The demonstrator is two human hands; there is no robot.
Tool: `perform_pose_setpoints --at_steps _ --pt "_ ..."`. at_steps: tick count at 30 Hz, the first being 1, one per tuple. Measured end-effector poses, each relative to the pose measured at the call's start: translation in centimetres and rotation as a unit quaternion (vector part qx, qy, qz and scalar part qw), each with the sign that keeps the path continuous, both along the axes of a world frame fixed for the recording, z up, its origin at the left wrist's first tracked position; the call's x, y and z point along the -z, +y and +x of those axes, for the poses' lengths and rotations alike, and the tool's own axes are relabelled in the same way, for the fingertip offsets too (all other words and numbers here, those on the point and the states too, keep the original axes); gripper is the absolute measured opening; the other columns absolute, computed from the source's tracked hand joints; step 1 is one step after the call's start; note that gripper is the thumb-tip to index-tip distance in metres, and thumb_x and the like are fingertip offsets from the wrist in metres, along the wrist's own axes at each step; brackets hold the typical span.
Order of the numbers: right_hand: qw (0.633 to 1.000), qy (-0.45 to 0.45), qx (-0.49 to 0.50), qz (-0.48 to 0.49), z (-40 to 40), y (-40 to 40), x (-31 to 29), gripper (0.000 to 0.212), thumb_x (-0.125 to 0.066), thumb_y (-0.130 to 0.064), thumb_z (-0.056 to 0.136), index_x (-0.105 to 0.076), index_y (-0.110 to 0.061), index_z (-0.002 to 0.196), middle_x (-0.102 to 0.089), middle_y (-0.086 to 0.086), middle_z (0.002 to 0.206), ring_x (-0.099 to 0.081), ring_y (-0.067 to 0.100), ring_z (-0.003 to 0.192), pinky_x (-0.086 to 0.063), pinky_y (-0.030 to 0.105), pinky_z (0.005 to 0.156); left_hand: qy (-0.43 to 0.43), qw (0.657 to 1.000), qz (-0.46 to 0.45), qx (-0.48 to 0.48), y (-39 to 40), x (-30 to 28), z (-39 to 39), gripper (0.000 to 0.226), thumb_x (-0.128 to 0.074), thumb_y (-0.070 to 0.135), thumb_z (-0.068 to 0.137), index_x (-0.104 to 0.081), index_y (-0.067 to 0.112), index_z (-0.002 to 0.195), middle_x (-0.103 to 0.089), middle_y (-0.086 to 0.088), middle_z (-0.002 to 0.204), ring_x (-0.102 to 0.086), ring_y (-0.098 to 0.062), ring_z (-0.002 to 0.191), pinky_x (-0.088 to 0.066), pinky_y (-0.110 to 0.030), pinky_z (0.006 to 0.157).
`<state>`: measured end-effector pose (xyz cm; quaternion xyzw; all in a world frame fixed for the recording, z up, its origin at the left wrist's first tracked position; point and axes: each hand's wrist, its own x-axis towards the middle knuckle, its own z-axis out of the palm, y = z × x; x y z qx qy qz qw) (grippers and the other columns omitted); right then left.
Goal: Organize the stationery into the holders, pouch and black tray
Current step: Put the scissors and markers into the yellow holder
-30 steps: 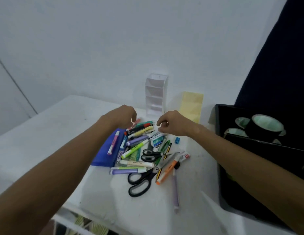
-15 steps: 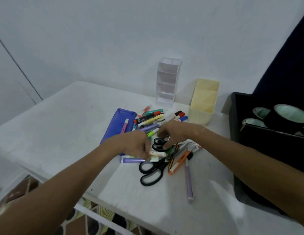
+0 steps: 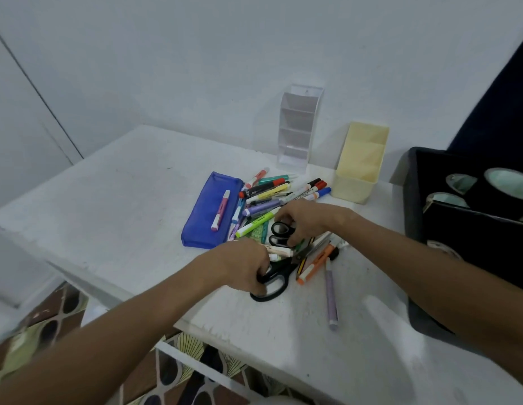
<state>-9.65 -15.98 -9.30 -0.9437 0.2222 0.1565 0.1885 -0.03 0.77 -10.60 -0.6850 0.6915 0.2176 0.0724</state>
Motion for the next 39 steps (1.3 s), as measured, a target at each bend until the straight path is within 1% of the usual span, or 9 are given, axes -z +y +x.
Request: perform_pose_setpoints --at_steps 5,10,15,18,21,25,30,34,39 --pt "0.999 -0.041 0.034 0.013 -0.5 0.5 -0.3 0.052 -0.083 -0.022 0.069 -0.048 -0.020 0.108 -0.054 -0.001 0.104 -0.052 0.018 0.091 -0.043 0.027 0.070 0.042 0.999 -0.015 -0.011 -0.2 -0.7 0.7 0.036 -0.066 0.028 0.075 -0.049 0.005 0.054 -0.037 -0.008 0.051 -0.035 -0.022 0.050 -0.035 -0.029 0.051" --pt "0.991 -0.119 0.053 -0.013 -1.5 0.2 -1.5 0.025 -0.070 -0.012 0.080 -0.048 -0.017 0.090 -0.056 0.004 0.095 -0.053 0.021 0.084 -0.042 0.024 0.066 0.054 0.996 -0.039 -0.063 -1.4 -3.6 1.6 0.022 -0.065 0.029 0.081 -0.059 0.018 0.063 -0.052 0.003 0.057 -0.051 -0.018 0.060 -0.041 -0.027 0.058" --pt "0.958 -0.254 0.119 -0.057 -2.6 -1.5 -3.0 0.022 -0.068 -0.010 0.080 -0.063 -0.009 0.101 -0.067 0.011 0.100 -0.060 0.021 0.083 -0.044 0.024 0.073 0.108 0.983 -0.085 -0.119 -2.9 -6.8 3.0 0.011 -0.069 0.018 0.083 -0.069 0.013 0.093 -0.066 0.006 0.069 -0.060 -0.007 0.054 -0.049 -0.017 0.052" --pt "0.933 -0.314 0.152 -0.090 -3.3 -2.5 -4.6 0.024 -0.070 -0.006 0.078 -0.069 -0.003 0.101 -0.070 0.012 0.101 -0.063 0.025 0.091 -0.046 0.024 0.079 0.175 0.964 -0.128 -0.152 -3.9 -8.6 3.7 0.017 -0.069 0.006 0.082 -0.067 0.018 0.094 -0.071 -0.002 0.078 -0.071 -0.019 0.061 -0.059 -0.026 0.062" --pt "0.902 -0.366 0.198 -0.111 -4.2 -3.5 -6.4 0.020 -0.068 -0.005 0.078 -0.070 -0.002 0.098 -0.071 0.012 0.096 -0.063 0.025 0.088 -0.049 0.030 0.079 0.161 0.962 -0.172 -0.137 -5.1 -10.4 4.3 0.017 -0.072 0.010 0.081 -0.064 0.022 0.091 -0.072 -0.006 0.084 -0.071 -0.020 0.063 -0.060 -0.030 0.068" --pt "0.850 -0.428 0.281 -0.126 -5.7 -5.0 -8.6 0.022 -0.069 -0.009 0.080 -0.069 -0.006 0.102 -0.068 0.002 0.092 -0.059 0.016 0.082 -0.040 0.016 0.074 0.126 0.958 -0.233 -0.114 -7.1 -13.9 4.5 0.018 -0.069 0.008 0.084 -0.065 0.022 0.093 -0.071 -0.005 0.088 -0.070 -0.021 0.067 -0.056 -0.029 0.067" --pt "0.791 -0.485 0.350 -0.128 -7.8 -7.3 -11.1 0.022 -0.069 -0.011 0.083 -0.067 -0.010 0.105 -0.069 0.003 0.096 -0.063 0.016 0.084 -0.047 0.019 0.077 0.047 0.940 -0.328 -0.082 -10.8 -18.0 3.7 0.017 -0.065 0.010 0.087 -0.068 0.016 0.103 -0.067 -0.004 0.097 -0.058 -0.018 0.070 -0.050 -0.029 0.073" --pt "0.764 -0.511 0.365 -0.148 -9.0 -8.9 -12.4 0.021 -0.067 -0.010 0.085 -0.065 -0.010 0.105 -0.065 -0.002 0.090 -0.060 0.011 0.079 -0.041 0.003 0.065 0.013 0.929 -0.367 -0.049 -13.9 -20.2 2.5 0.018 -0.063 0.005 0.083 -0.069 0.015 0.098 -0.065 -0.006 0.092 -0.060 -0.025 0.077 -0.051 -0.033 0.070" --pt "0.740 -0.533 0.383 -0.148 -8.9 -11.3 -12.9 0.020 -0.065 -0.008 0.086 -0.064 -0.010 0.105 -0.064 -0.001 0.091 -0.058 0.005 0.074 -0.039 -0.004 0.060 -0.039 0.927 -0.374 -0.008 -18.3 -21.4 0.8 0.022 -0.064 0.003 0.079 -0.068 0.017 0.095 -0.057 0.001 0.082 -0.056 -0.022 0.074 -0.044 -0.029 0.059"
